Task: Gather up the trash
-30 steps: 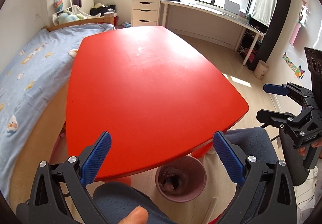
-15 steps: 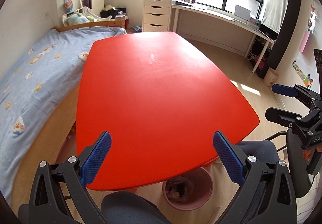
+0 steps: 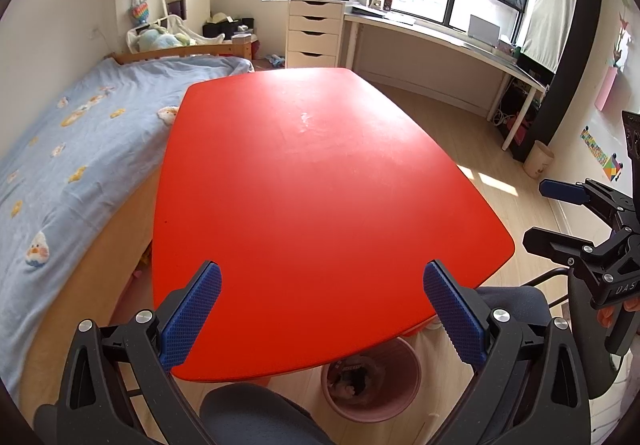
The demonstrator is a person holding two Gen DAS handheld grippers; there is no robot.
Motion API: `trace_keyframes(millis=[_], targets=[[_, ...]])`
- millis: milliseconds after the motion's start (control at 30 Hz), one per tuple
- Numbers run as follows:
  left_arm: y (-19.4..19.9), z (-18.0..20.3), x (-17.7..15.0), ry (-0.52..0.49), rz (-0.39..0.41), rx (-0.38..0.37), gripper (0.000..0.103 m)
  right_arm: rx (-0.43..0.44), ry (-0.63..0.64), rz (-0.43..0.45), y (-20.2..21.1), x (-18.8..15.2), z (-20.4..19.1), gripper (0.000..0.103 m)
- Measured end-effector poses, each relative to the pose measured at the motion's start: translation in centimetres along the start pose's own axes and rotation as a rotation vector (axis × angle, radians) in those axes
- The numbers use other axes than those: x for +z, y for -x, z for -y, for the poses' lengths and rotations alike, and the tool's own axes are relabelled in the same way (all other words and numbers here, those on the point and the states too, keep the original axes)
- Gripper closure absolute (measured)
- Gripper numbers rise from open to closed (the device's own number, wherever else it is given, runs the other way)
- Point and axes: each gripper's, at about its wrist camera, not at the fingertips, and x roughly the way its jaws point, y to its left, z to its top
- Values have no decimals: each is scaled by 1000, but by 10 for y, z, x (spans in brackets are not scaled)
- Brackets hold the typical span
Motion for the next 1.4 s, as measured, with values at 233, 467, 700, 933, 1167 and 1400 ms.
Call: trace_keyframes(millis=[233, 467, 700, 933, 1167, 1400], targets=[[0, -1, 0, 0, 2, 0, 6, 0, 0, 0, 0, 0, -1, 3], [0, 0, 0, -1, 3, 0, 6, 0, 0, -1, 0, 0, -1, 3], [-1, -2, -2, -3, 2, 0, 6, -1, 0, -2, 0, -1, -1, 3], [0, -2, -2, -3, 2, -1, 6, 0, -1, -2, 0, -1, -1, 3], [0, -1, -2, -3, 2, -1, 6, -2, 0, -2, 0, 0, -1, 3], [0, -1, -2, -2, 4, -2, 6, -2, 0, -2, 0, 0, -1, 3]])
